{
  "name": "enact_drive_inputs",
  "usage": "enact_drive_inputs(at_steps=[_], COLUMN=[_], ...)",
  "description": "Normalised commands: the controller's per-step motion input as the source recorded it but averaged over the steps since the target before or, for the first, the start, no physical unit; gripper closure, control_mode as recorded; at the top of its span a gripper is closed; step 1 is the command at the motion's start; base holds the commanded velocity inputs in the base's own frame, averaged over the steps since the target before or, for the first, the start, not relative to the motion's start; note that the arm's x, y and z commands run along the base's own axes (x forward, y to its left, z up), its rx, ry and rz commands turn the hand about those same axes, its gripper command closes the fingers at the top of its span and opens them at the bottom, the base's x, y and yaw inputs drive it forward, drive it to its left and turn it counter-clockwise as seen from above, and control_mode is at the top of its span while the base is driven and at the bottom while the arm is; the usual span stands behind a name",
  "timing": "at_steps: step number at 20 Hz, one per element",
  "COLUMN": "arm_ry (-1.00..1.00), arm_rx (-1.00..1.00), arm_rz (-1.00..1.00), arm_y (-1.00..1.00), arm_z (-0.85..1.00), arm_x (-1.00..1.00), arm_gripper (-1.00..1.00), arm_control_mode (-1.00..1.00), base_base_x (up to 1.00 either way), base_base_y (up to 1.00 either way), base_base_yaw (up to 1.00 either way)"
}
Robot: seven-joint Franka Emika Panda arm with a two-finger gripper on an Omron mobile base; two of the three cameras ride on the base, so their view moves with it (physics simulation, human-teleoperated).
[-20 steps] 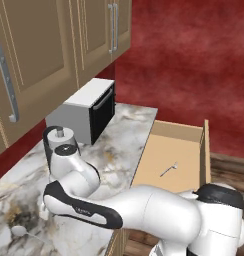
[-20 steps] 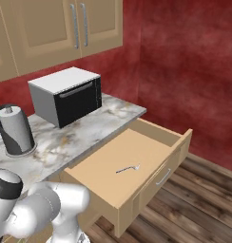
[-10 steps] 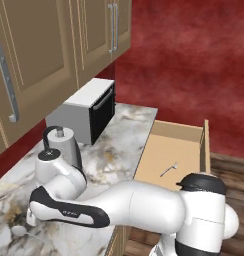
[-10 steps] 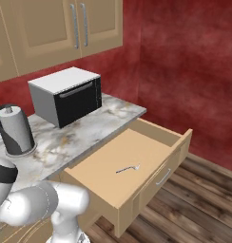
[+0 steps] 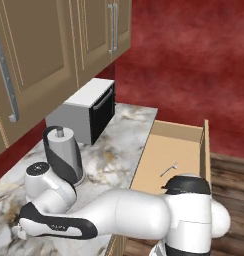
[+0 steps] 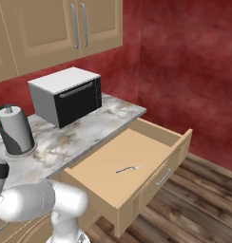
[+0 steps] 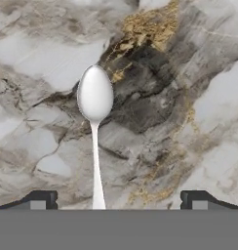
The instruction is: Organize the utensils by type. Pick up the wooden spoons from the counter and place them in the open cabinet. Then pick up the metallic utensils from the counter and place them in the open drawer.
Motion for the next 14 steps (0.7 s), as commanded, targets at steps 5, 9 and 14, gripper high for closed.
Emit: enact_drive_inputs(at_steps=[5,9,14], arm_ry=[0.0,0.0,0.03], arm_rx=[0.0,0.0,0.0], arm_rz=[0.01,0.0,0.0], arm_y=[0.2,0.18,0.12], arm_z=[-0.28,-0.2,-0.21], arm_x=[0.0,0.05,0.04], arm_gripper=[-1.0,-1.0,-1.0], arm_control_mode=[-1.0,-1.0,-1.0], base_base_x=[0.0,0.0,0.0], base_base_y=[0.0,0.0,0.0], base_base_yaw=[0.0,0.0,0.0])
